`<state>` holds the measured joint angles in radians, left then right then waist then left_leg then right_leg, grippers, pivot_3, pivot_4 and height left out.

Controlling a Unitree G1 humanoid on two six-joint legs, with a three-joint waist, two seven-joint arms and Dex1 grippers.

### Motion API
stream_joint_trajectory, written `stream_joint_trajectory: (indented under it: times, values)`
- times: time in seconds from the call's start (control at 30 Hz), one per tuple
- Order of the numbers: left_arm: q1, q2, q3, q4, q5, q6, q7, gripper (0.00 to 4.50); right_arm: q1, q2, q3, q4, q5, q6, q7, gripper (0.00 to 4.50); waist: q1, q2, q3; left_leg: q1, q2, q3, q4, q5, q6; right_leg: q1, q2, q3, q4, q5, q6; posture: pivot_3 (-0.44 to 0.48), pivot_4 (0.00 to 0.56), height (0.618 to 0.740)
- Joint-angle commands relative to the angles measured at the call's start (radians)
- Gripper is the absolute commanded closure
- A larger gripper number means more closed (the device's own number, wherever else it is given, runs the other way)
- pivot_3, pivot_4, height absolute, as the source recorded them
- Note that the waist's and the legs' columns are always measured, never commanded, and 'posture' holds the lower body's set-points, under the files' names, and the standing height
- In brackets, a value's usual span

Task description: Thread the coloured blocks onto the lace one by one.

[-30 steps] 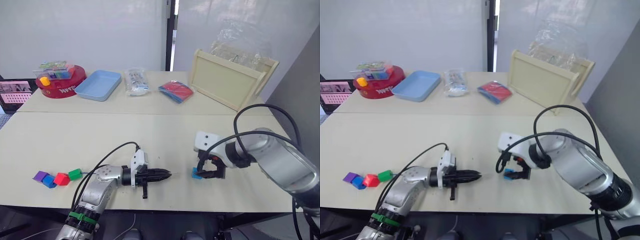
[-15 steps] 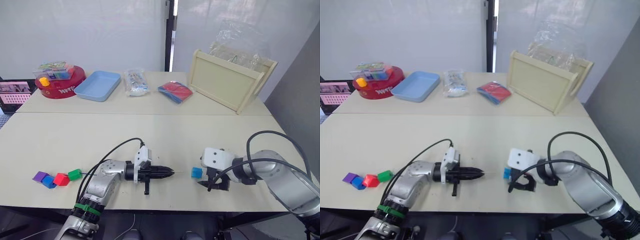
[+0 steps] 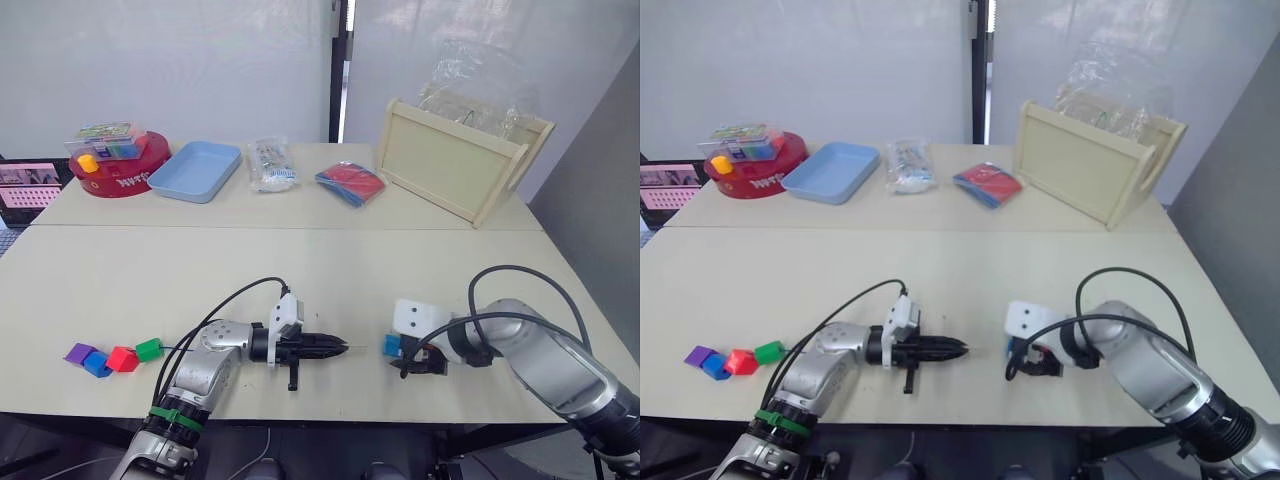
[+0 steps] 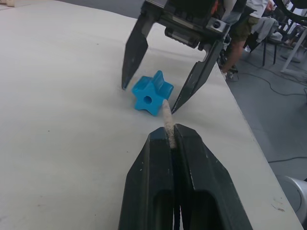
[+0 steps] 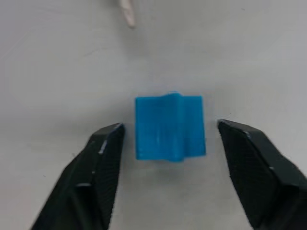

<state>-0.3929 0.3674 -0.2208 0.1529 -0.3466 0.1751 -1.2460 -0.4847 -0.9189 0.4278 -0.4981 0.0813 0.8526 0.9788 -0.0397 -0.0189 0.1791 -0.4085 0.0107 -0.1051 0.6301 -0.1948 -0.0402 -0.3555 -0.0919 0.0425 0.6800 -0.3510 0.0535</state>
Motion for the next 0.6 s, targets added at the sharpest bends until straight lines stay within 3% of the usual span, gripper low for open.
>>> stream_joint_trajectory:
  times: [0.03,0.07,0.37,0.6]
  values:
    - [0.000,-0.001,0.004,-0.029,-0.003,-0.019,0.002,4.50,-0.017,0.003,-0.004,-0.007,0.001,-0.014,0.016,2.94,0.000,0.000,0.000,0.000,0.000,0.000,0.000,0.000,0.000,0.000,0.000,0.000,0.000,0.000,0.000,0.000,0.150,0.740]
    - [0.000,-0.001,0.004,-0.029,-0.003,-0.019,0.002,4.50,-0.020,0.001,0.000,-0.004,-0.004,-0.022,0.018,3.18,0.000,0.000,0.000,0.000,0.000,0.000,0.000,0.000,0.000,0.000,0.000,0.000,0.000,0.000,0.000,0.000,0.150,0.740]
    - [-0.008,0.000,-0.006,-0.009,0.020,-0.026,0.005,4.50,-0.052,-0.007,0.028,-0.004,-0.019,-0.132,0.099,3.18,0.000,0.000,0.000,0.000,0.000,0.000,0.000,0.000,0.000,0.000,0.000,0.000,0.000,0.000,0.000,0.000,0.150,0.740]
    - [-0.019,-0.013,-0.045,0.007,0.067,-0.020,0.018,4.50,-0.118,0.027,0.123,0.059,-0.100,-0.174,0.146,3.18,-0.002,0.000,0.000,0.000,0.000,0.000,0.000,0.000,0.000,0.000,0.000,0.000,0.000,0.000,0.000,0.000,0.150,0.740]
